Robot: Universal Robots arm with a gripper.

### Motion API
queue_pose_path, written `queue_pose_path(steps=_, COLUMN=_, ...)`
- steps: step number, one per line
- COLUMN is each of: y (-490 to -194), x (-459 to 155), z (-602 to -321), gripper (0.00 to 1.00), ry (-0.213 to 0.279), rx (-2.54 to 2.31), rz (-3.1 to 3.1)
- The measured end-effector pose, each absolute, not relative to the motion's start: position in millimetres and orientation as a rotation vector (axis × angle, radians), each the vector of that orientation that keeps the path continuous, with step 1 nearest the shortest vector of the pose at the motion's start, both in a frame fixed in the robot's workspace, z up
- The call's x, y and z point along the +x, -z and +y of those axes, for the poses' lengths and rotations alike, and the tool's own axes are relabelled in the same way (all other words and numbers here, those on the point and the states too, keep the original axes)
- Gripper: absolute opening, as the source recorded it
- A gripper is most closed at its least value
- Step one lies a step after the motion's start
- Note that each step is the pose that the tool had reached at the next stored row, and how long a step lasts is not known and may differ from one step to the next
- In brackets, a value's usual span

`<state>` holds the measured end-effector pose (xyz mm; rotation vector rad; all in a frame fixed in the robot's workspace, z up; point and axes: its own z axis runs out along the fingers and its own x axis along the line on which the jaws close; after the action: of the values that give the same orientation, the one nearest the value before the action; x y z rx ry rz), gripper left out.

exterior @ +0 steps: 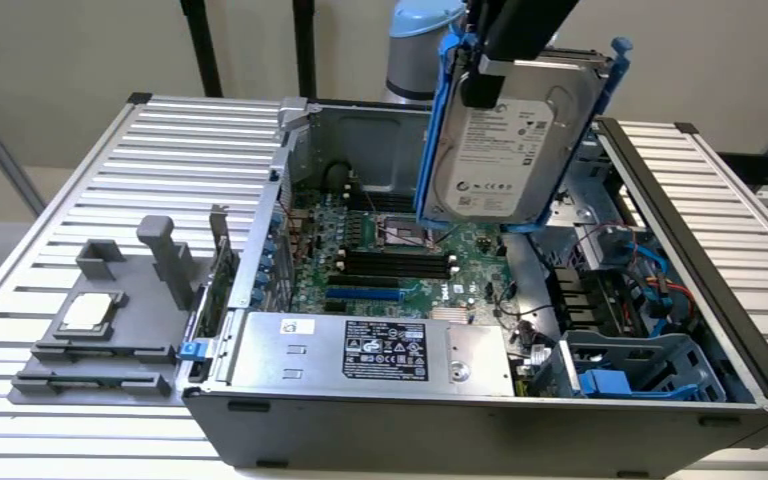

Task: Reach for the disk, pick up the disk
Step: 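Pick up the disk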

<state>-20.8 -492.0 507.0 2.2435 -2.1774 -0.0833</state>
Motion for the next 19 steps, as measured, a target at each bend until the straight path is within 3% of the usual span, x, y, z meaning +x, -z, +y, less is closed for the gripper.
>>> queue_pose_path(steps=19, y=-507.1, x=41.6, z=-534.5, gripper=0.33, ry=0.083, rx=2.244, rz=-2.177)
